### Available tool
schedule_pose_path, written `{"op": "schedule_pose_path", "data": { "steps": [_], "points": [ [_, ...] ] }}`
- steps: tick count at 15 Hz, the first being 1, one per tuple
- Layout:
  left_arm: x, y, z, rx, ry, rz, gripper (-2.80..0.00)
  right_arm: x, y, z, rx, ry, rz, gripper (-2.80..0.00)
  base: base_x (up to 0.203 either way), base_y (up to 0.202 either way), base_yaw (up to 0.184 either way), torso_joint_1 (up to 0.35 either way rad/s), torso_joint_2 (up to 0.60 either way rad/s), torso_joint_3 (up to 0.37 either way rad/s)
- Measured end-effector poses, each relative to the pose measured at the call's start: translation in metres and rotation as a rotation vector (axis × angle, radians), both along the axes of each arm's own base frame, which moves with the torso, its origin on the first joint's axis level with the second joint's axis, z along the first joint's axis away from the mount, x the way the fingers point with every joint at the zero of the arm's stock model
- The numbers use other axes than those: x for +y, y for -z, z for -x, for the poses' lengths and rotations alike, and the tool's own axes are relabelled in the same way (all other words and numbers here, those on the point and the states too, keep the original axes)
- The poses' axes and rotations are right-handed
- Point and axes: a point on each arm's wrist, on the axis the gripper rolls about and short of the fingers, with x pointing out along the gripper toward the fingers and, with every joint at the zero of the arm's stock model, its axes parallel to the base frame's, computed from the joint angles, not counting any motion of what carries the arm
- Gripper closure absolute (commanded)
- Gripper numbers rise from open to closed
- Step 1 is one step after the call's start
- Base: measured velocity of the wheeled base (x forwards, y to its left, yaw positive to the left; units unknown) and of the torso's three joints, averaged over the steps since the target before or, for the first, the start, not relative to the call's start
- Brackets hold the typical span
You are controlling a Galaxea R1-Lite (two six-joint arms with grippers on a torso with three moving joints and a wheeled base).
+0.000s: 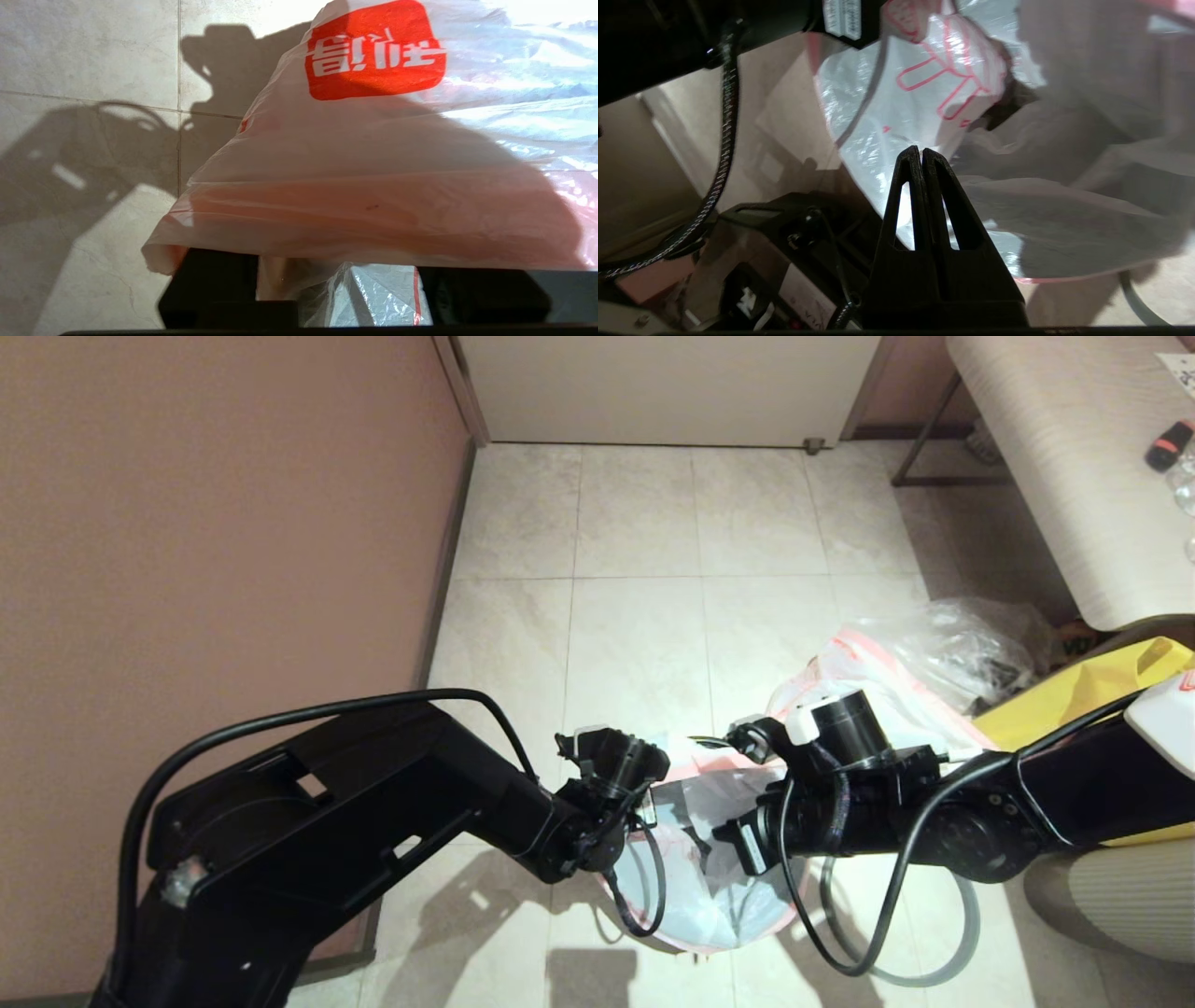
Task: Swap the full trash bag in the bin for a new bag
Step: Put the new garbage bag on the trash can
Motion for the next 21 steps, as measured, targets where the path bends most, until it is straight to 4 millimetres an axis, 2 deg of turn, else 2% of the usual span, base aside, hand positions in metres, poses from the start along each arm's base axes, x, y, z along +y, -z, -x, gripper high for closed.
{"op": "schedule_pose_path", "data": {
  "steps": [2,6,9,13,21],
  "points": [
    [0.000,0.001,0.000,0.006,0.004,-0.004,0.00,0.004,0.007,-0.006,0.004,-0.014,-0.007,0.00,0.000,0.000,0.000,0.000,0.00,0.000],
    [0.001,0.001,-0.001,-0.001,-0.006,0.002,0.00,0.017,0.014,-0.041,-0.080,-0.020,-0.047,0.00,0.000,0.000,0.000,0.000,0.00,0.000],
    [0.001,0.001,0.000,0.001,-0.004,0.000,0.00,0.011,0.019,-0.059,-0.121,-0.047,-0.039,0.00,0.000,0.000,0.000,0.000,0.00,0.000],
    [-0.004,0.001,0.005,-0.013,0.013,0.010,0.00,0.002,0.014,-0.079,-0.153,-0.013,-0.056,0.00,0.000,0.000,0.000,0.000,0.00,0.000],
    [-0.020,0.002,0.027,-0.018,0.082,0.002,0.00,0.002,-0.002,-0.111,-0.229,0.018,-0.091,0.00,0.000,0.000,0.000,0.000,0.00,0.000]
  ]
}}
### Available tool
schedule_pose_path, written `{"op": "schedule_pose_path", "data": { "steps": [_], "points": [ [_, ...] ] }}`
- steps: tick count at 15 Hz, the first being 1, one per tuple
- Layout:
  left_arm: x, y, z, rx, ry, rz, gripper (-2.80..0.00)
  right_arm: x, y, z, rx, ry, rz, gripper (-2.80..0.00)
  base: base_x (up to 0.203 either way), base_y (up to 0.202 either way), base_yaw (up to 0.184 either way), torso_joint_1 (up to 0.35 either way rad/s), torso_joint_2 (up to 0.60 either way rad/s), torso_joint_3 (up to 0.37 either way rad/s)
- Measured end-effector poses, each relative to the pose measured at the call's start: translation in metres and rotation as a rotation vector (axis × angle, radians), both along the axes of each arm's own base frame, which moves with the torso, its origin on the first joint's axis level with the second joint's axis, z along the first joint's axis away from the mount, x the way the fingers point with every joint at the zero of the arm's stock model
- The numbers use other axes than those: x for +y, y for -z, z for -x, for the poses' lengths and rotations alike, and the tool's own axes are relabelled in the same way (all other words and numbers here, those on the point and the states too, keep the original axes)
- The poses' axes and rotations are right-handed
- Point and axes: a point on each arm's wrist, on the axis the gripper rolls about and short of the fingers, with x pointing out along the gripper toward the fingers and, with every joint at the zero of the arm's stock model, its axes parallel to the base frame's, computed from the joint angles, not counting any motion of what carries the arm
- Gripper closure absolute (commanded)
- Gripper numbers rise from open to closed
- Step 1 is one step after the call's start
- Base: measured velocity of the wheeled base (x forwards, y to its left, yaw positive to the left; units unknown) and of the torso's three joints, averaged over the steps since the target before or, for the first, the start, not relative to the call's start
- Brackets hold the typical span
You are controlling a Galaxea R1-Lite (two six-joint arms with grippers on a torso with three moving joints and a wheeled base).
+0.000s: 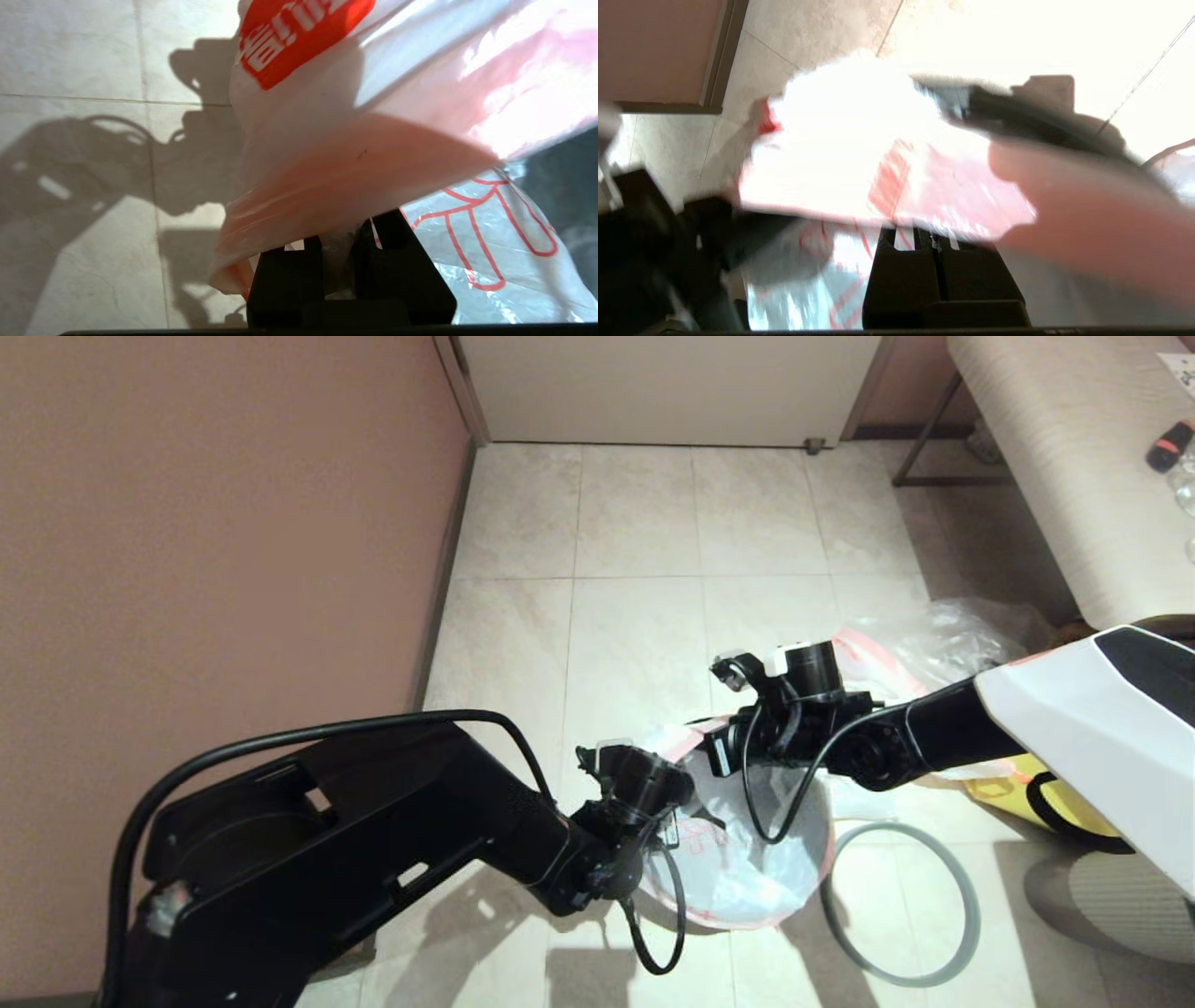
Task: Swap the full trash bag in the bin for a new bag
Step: Put the new garbage bag on the trash can
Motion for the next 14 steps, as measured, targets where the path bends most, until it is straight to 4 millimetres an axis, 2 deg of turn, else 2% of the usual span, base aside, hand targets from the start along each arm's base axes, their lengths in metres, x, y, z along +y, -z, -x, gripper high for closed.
{"op": "schedule_pose_path", "data": {
  "steps": [7,14],
  "points": [
    [-0.006,0.000,0.008,-0.019,0.035,-0.002,0.00,0.001,-0.019,-0.010,-0.029,0.022,-0.026,0.00,0.000,0.000,0.000,0.000,0.00,0.000],
    [-0.006,0.001,0.010,-0.041,0.048,0.002,0.00,-0.007,-0.010,-0.033,-0.023,0.086,-0.014,0.00,0.000,0.000,0.000,0.000,0.00,0.000]
  ]
}}
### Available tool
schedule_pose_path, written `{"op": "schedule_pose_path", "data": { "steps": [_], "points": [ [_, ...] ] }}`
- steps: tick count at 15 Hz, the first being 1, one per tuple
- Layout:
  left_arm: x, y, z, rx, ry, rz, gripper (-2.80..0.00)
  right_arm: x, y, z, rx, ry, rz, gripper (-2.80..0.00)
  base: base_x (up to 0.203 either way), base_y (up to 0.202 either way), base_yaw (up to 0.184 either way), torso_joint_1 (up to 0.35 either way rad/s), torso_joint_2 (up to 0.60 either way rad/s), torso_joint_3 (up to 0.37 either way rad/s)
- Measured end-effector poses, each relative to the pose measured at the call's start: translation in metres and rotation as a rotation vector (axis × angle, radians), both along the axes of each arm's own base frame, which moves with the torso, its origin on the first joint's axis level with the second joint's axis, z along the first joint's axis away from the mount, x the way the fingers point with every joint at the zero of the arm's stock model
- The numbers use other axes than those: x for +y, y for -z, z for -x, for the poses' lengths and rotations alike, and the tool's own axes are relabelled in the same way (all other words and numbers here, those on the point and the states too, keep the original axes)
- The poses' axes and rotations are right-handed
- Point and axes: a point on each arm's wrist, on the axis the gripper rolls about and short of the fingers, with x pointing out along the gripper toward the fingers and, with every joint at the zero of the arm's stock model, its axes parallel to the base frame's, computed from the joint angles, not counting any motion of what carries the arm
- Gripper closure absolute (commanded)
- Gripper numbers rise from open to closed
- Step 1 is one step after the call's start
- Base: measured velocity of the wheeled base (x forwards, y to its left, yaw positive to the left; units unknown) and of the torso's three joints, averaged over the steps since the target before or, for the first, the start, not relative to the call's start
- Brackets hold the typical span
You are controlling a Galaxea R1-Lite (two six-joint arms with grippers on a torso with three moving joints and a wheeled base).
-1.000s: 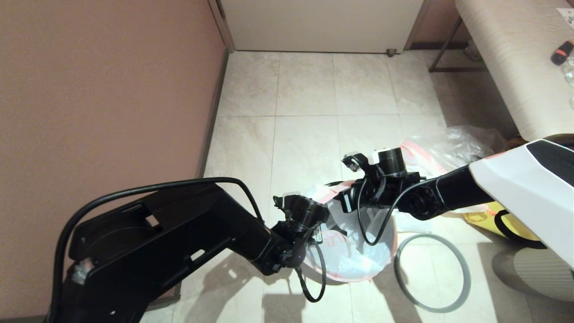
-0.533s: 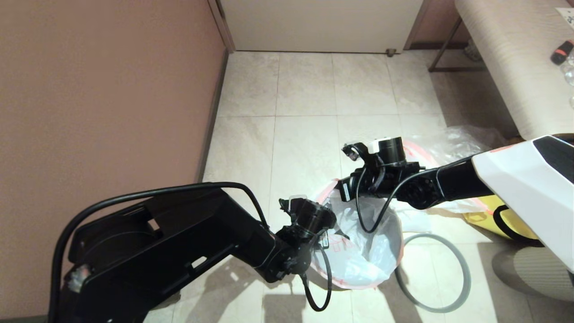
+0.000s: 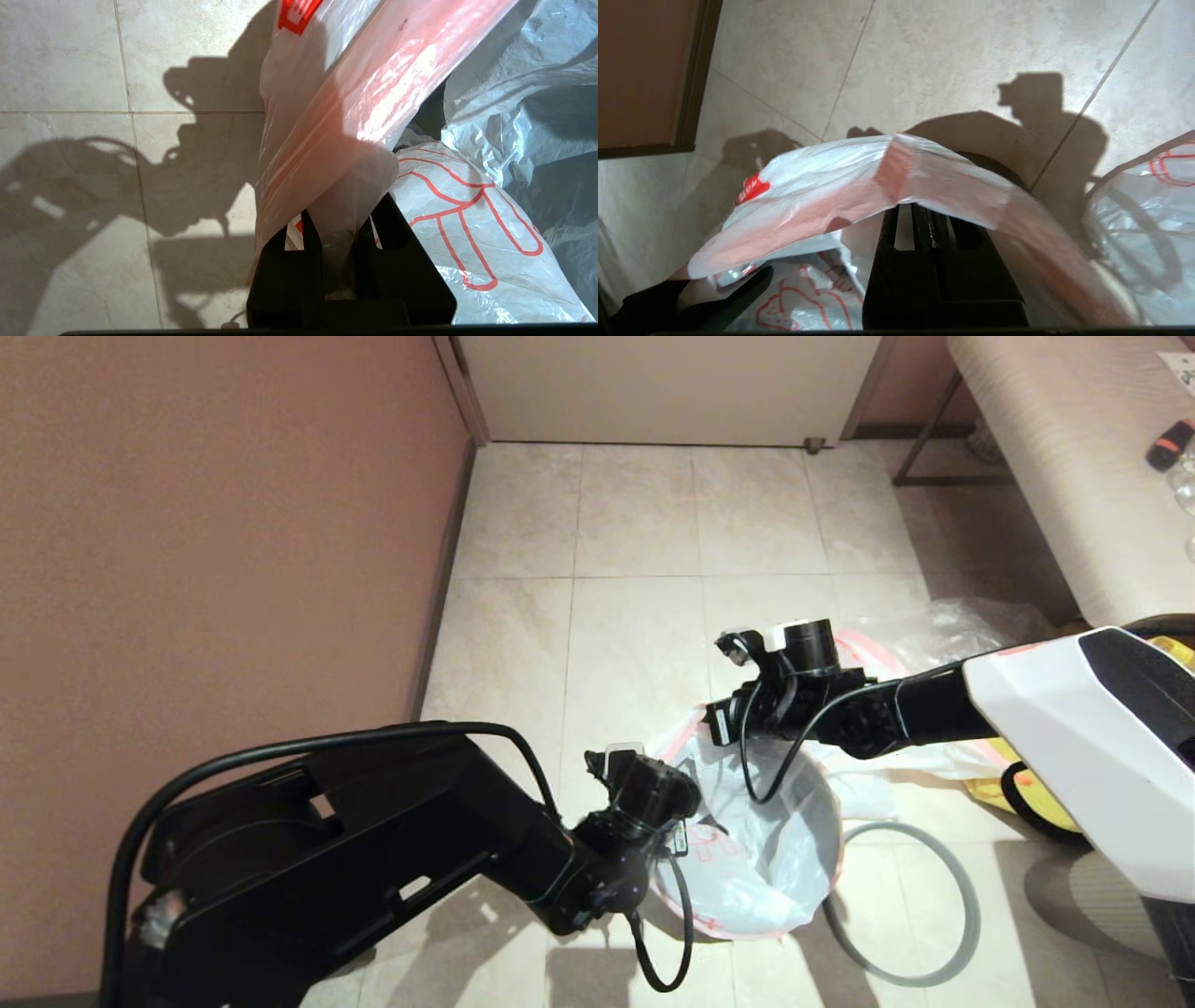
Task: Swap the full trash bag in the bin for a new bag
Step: Put the new garbage bag on the trash can
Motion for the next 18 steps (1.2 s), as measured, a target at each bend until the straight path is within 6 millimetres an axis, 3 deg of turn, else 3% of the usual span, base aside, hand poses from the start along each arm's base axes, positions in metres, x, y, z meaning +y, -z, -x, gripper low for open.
{"op": "schedule_pose_path", "data": {
  "steps": [4,9,13,18],
  "points": [
    [0.000,0.000,0.000,-0.002,0.001,-0.001,0.00,-0.015,-0.003,-0.018,0.025,0.054,-0.020,0.00,0.000,0.000,0.000,0.000,0.00,0.000],
    [0.005,-0.012,-0.005,-0.022,-0.012,0.013,0.00,-0.022,-0.018,-0.017,0.111,0.087,-0.057,0.00,0.000,0.000,0.000,0.000,0.00,0.000],
    [0.016,-0.043,-0.008,-0.072,-0.026,0.047,0.00,-0.024,-0.026,-0.005,0.218,0.083,0.012,0.00,0.000,0.000,0.000,0.000,0.00,0.000],
    [0.028,-0.081,0.003,-0.132,-0.007,0.075,0.00,-0.036,-0.066,0.011,0.206,0.115,-0.030,0.00,0.000,0.000,0.000,0.000,0.00,0.000]
  ]
}}
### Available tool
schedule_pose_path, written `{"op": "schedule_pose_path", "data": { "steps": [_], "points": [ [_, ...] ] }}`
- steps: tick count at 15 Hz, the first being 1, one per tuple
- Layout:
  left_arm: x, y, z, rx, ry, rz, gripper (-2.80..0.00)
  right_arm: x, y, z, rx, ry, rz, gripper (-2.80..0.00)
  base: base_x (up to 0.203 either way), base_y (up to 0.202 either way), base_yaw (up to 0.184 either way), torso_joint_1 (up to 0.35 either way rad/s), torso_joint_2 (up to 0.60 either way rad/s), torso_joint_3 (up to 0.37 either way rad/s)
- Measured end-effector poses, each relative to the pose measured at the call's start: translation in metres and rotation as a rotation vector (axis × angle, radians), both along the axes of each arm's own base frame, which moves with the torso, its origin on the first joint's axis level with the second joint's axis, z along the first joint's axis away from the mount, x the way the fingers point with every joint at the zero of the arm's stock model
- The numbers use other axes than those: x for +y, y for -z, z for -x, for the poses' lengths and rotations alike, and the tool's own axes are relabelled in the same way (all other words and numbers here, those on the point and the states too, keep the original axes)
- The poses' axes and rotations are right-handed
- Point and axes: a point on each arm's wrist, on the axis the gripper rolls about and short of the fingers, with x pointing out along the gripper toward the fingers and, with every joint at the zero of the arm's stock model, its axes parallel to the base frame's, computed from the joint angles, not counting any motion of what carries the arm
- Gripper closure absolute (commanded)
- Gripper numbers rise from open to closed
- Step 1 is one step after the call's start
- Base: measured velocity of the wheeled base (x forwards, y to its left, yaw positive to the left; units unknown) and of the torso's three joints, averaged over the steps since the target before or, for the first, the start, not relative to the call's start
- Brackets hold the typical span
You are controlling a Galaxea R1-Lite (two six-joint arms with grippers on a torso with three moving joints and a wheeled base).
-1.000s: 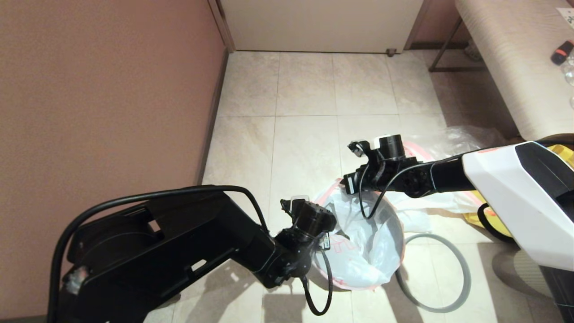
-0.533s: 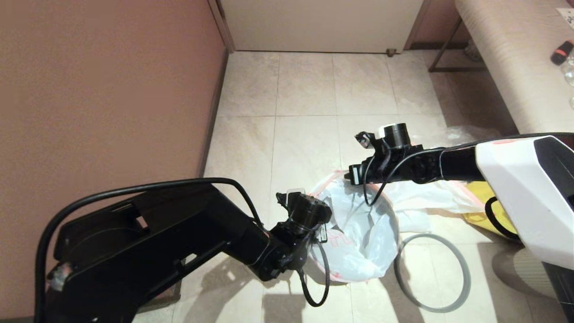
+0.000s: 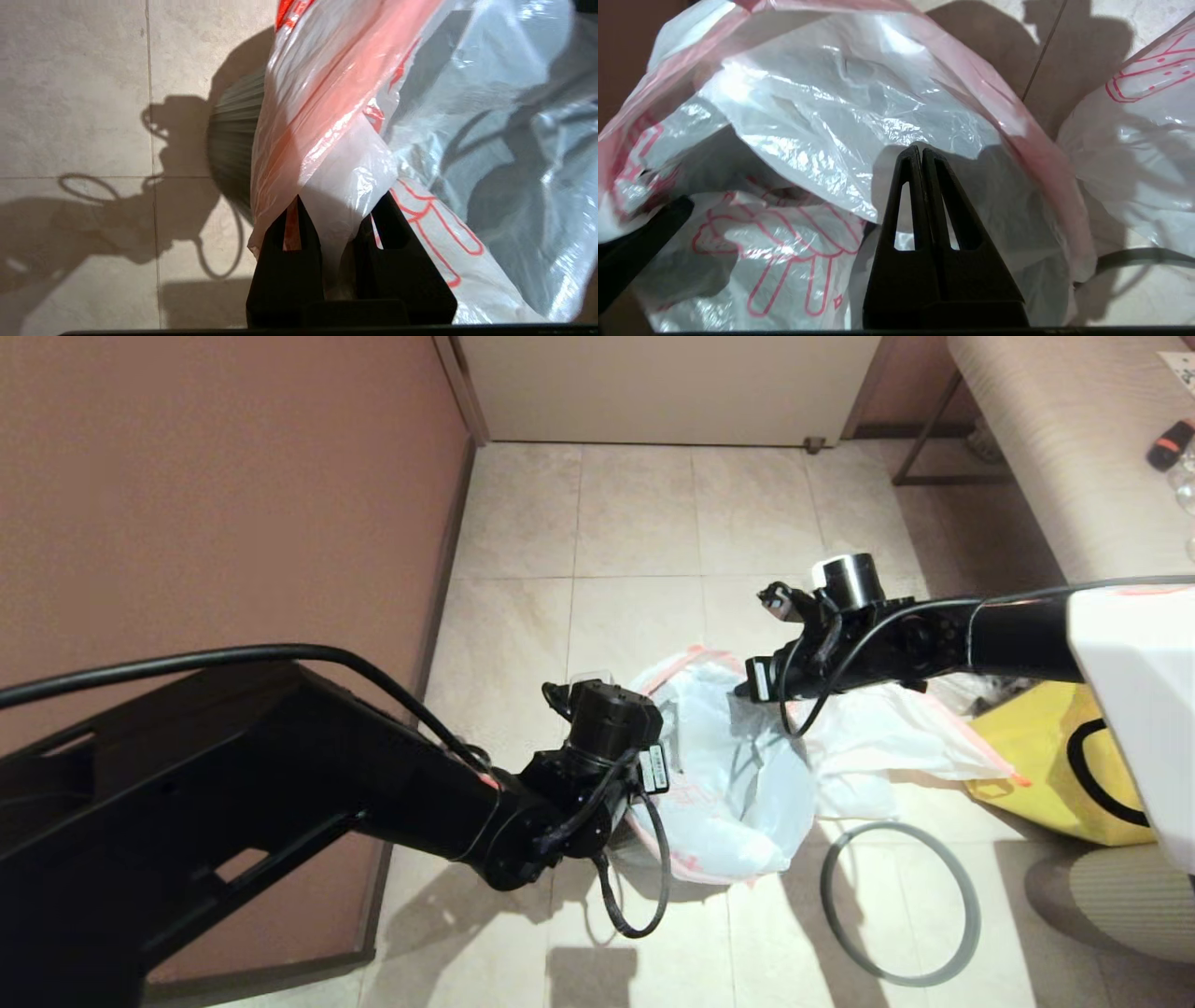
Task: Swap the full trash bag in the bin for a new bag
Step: Put the new garbage bag on the trash can
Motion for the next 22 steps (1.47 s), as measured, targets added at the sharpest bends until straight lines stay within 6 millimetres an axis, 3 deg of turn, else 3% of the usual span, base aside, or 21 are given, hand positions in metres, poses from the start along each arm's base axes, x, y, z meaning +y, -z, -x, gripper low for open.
{"op": "schedule_pose_path", "data": {
  "steps": [3,5,6,7,8,9,14,17,20,22],
  "points": [
    [0.005,-0.001,-0.005,-0.006,-0.013,-0.006,0.00,-0.002,-0.026,0.031,0.082,0.037,0.051,0.00,0.000,0.000,0.000,0.000,0.00,0.000],
    [0.005,0.005,-0.008,0.003,-0.018,-0.017,0.00,0.007,-0.030,0.056,0.137,0.084,0.154,0.00,0.000,0.000,0.000,0.000,0.00,0.000],
    [0.004,0.010,-0.008,0.011,-0.015,-0.025,-2.80,0.013,-0.028,0.066,0.138,0.096,0.192,0.00,0.000,0.000,0.000,0.000,0.00,0.000],
    [0.002,0.013,-0.008,0.014,-0.011,-0.028,-2.80,0.019,-0.027,0.073,0.115,0.098,0.202,0.00,0.000,0.000,0.000,0.000,0.00,0.000],
    [0.001,0.015,-0.008,0.014,-0.008,-0.029,-2.80,0.025,-0.028,0.080,0.088,0.084,0.194,-0.49,0.000,0.000,0.000,0.000,0.00,0.000],
    [0.000,0.017,-0.009,0.012,-0.006,-0.034,-2.80,0.030,-0.031,0.085,0.052,0.068,0.175,-2.80,0.000,0.000,0.000,0.000,0.00,0.000],
    [0.002,0.020,-0.012,0.007,-0.009,-0.046,-2.80,0.034,-0.047,0.110,0.008,0.038,0.159,-2.80,0.000,0.000,0.000,0.000,0.00,0.000],
    [0.015,0.027,-0.025,0.011,-0.036,-0.088,-2.80,0.041,-0.059,0.126,-0.008,0.079,0.133,-2.80,0.000,0.000,0.000,0.000,0.00,0.000],
    [0.033,0.040,-0.051,0.016,-0.098,-0.088,-2.80,0.041,-0.065,0.132,-0.017,0.077,0.125,-2.80,0.000,0.000,0.000,0.000,0.00,0.000],
    [0.037,0.034,-0.053,0.010,-0.096,-0.077,-2.80,0.040,-0.064,0.134,-0.013,0.076,0.130,-2.80,0.000,0.000,0.000,0.000,0.00,0.000]
  ]
}}
